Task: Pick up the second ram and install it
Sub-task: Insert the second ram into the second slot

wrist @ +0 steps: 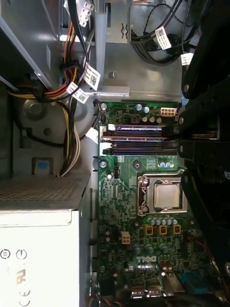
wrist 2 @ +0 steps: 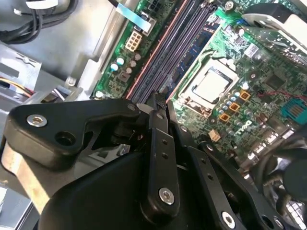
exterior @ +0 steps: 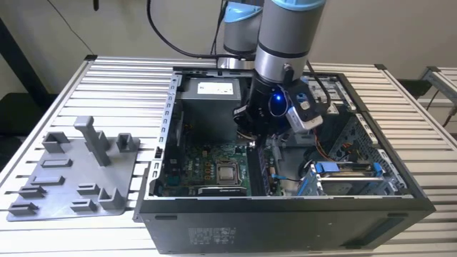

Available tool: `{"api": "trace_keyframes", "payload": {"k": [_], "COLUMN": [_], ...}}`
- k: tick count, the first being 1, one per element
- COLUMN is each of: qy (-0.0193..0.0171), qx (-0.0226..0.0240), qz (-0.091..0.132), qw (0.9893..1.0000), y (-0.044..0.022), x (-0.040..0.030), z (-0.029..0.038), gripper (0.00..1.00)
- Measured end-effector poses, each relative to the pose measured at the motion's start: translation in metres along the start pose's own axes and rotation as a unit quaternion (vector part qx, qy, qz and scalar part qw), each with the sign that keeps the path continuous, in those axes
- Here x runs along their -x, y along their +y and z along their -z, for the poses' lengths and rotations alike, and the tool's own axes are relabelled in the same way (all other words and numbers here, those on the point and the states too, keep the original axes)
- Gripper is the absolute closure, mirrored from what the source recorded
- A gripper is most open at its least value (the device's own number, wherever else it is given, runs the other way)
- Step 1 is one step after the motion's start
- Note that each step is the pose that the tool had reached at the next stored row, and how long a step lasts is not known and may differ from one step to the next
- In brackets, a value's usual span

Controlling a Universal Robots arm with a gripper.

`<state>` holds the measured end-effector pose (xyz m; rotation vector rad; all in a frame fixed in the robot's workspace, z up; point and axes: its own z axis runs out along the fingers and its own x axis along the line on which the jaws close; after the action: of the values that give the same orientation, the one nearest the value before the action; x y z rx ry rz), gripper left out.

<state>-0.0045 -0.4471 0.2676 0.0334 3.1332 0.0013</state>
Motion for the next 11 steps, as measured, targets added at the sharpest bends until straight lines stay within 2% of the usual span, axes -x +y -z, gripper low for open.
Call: {"api": "trace_keyframes", "payload": {"k": [6, 11], "qy": [0.0001, 0.0000], "qx": [-0.0002, 0.0000], "qz": [-0.001, -0.008], "qw": [1.0000, 1.0000], "y": [-0.0030, -0.0083], "x": [-0.0046, -0.0050], "z": [-0.0084, -0.0139], "gripper": [0.86, 0.86]}}
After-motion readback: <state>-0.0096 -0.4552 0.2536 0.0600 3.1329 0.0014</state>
